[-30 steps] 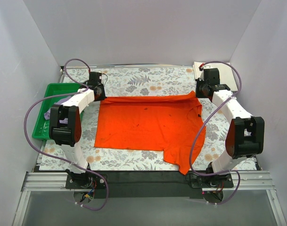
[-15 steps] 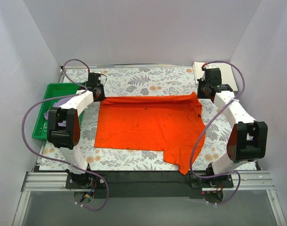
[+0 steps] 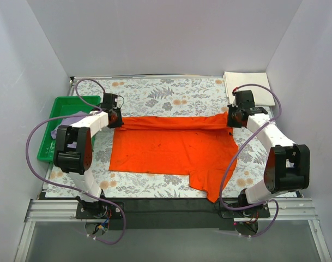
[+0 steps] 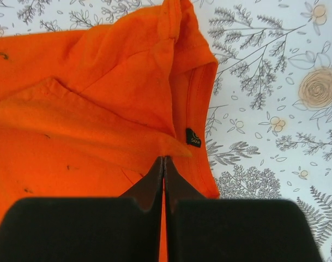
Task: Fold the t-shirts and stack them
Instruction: Fold the tshirt
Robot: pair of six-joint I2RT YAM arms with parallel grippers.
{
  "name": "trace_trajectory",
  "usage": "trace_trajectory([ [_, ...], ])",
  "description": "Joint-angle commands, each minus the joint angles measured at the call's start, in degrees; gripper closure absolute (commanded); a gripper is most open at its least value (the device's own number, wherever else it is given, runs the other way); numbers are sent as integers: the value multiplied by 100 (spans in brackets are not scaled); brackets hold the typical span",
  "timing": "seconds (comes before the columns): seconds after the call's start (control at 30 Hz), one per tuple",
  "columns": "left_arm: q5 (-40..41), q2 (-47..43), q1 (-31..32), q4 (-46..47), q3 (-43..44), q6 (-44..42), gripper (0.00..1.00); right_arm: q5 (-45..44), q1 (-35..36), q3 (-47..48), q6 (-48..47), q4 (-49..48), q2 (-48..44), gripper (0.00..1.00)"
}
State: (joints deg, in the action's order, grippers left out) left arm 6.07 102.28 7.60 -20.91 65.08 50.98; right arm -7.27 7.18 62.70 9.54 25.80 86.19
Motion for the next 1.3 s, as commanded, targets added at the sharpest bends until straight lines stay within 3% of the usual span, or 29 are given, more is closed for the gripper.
trace_trajectory([
  [0.0, -35, -340, -56, 148, -83, 43, 94, 216, -15, -99, 162, 21, -24, 99],
  [0.13, -70, -595, -56, 113, -153, 131, 75, 489, -6, -214, 197, 118, -15, 98],
  [0.37, 184, -1552, -65, -97, -557, 1193, 39, 911, -15, -144, 39, 223, -375, 62],
  [0.43, 185, -1737, -109, -115, -837, 1764, 37, 868, -6, -109, -22, 206, -445, 56],
  [0.6, -96, -2019, -425, 174, -1409, 2950, 37, 849, -59, -196, 152, -4, -411, 55],
  [0.73, -202, -1993, -478, 358, -1516, 3408, 36, 867, -129, -345, 425, -171, -314, 55],
  [0.87, -413, -1765, -487, 482, -1560, 3664, 38, 1104, -340, -582, 645, -435, -235, 55],
  [1.0, -475, -1624, -487, 605, -1630, 3814, 46, 1219, -463, -732, 689, -593, -261, 55],
  [1.27, -765, -1517, -478, 597, -1753, 4130, 47, 1263, -551, -785, 681, -629, -208, 55],
])
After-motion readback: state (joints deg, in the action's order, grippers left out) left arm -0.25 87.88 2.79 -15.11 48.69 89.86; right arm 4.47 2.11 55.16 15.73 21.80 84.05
